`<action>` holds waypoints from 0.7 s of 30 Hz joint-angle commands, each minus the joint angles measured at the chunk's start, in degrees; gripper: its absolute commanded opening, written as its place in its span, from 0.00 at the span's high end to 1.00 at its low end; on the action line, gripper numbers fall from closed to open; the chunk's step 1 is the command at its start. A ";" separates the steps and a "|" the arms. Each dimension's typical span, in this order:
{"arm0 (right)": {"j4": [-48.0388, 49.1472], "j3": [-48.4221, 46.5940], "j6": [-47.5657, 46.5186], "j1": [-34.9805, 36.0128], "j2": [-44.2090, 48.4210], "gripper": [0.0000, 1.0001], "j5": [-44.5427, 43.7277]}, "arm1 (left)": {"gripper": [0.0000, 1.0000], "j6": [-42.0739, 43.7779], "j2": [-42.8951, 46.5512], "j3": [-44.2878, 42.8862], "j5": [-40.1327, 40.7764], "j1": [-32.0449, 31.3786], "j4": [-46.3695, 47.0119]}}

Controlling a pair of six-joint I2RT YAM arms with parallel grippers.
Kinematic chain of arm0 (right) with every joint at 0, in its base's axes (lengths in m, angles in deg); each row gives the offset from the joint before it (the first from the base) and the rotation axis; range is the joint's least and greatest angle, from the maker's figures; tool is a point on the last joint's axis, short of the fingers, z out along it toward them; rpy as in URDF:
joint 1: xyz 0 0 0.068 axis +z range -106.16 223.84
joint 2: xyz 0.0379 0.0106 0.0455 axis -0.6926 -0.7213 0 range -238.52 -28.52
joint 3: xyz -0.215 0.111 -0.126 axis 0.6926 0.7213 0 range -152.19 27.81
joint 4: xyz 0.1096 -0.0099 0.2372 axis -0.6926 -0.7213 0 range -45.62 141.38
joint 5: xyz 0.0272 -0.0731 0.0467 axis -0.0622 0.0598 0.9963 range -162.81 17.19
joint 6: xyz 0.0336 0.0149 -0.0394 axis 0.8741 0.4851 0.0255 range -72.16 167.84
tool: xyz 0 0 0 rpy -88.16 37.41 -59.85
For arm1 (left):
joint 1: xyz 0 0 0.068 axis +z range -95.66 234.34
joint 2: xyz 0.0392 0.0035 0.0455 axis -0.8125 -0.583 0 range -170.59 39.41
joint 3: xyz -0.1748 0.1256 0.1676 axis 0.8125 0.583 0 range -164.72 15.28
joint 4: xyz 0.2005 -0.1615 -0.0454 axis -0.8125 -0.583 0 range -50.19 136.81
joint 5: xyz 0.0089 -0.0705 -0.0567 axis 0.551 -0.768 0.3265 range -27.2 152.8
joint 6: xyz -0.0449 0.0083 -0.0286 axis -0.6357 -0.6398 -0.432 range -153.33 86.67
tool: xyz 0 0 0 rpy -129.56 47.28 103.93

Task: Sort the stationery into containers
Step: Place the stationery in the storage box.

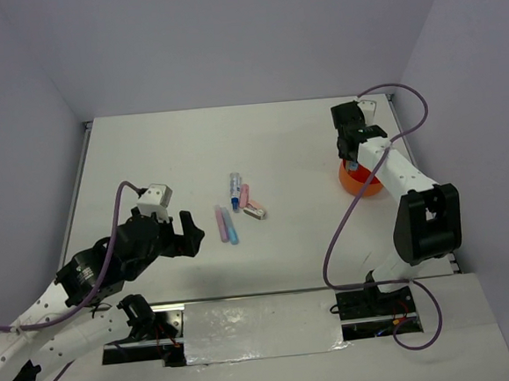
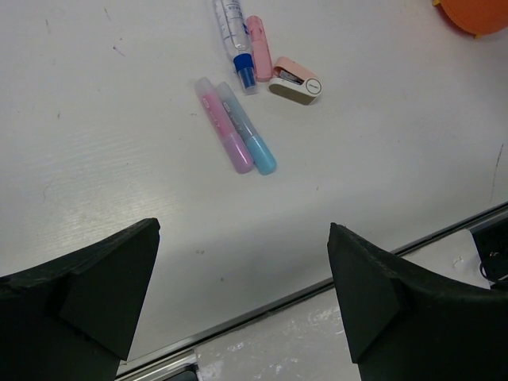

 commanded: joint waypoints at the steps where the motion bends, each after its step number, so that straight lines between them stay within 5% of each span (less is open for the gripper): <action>1: 1.54 -2.48 -0.72 -0.14 -0.49 0.76 -0.07 | 0.01 1.69 -0.01 0.05 -0.67 0.20 2.25; 16: 1.63 -2.65 -1.16 -0.05 -1.46 0.38 2.39 | 0.01 2.22 -0.10 -0.04 -1.38 0.20 2.51; 21: 3.65 -1.51 -2.39 3.79 4.59 0.37 6.34 | 0.01 1.95 0.61 -0.03 -0.94 0.20 2.42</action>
